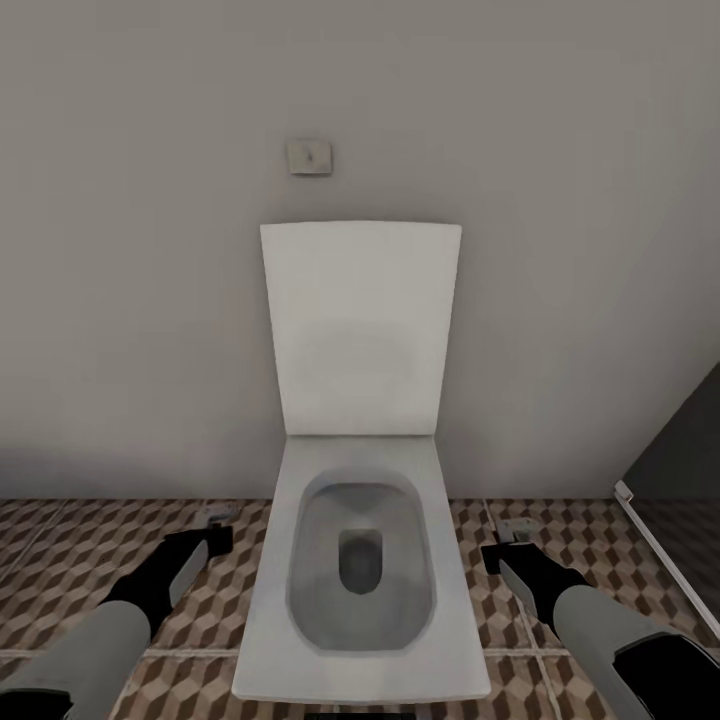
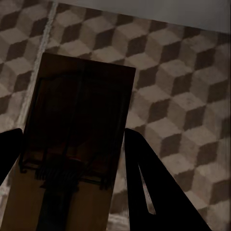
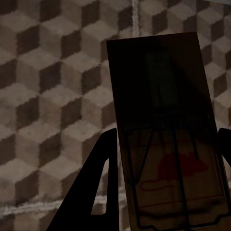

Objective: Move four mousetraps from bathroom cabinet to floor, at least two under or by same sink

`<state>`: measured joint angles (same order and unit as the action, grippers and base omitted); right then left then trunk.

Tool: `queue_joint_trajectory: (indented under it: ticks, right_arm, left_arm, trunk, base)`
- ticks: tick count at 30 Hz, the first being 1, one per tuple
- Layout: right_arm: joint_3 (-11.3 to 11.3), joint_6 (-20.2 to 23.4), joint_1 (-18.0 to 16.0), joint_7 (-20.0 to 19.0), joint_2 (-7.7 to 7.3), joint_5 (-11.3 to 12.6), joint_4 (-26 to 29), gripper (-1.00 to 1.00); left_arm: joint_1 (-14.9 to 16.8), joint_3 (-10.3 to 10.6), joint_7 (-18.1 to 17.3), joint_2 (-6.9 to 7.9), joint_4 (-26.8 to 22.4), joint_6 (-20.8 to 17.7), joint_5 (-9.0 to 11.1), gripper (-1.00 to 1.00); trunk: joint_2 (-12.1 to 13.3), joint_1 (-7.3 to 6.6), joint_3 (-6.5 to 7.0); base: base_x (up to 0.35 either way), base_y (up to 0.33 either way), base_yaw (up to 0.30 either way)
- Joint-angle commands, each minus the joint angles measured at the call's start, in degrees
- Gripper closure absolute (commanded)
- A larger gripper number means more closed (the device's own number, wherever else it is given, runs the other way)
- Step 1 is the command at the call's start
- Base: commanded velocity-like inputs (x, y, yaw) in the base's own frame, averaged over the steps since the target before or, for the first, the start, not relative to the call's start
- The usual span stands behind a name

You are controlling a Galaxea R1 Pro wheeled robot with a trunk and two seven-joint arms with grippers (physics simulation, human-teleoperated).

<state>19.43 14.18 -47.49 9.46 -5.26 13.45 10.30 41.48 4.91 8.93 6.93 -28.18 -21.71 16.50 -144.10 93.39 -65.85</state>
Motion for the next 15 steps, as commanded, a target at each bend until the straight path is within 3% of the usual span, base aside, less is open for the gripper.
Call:
queue_joint_trajectory:
  ticks: [1,15]
  right_arm:
    - [0.5,0.4,0.0,0.2,-0.03,0.7,0.2,1.00]
    - [0.4,0.5,0.0,0.2,-0.06,0.6,0.2,1.00]
  left_arm:
    - [0.0,0.5,0.7,-0.23,-0.5,-0.3,0.3,1.00]
    - [0.0,0.7,1.2,-1.66,-1.3,0.0,0.1,1.00]
  trunk:
    - [0.0,-0.01,-0.05]
    - [0.0,-0.01,-0.05]
  base:
    - [0.000,0.000,0.000]
    - [0.000,0.000,0.000]
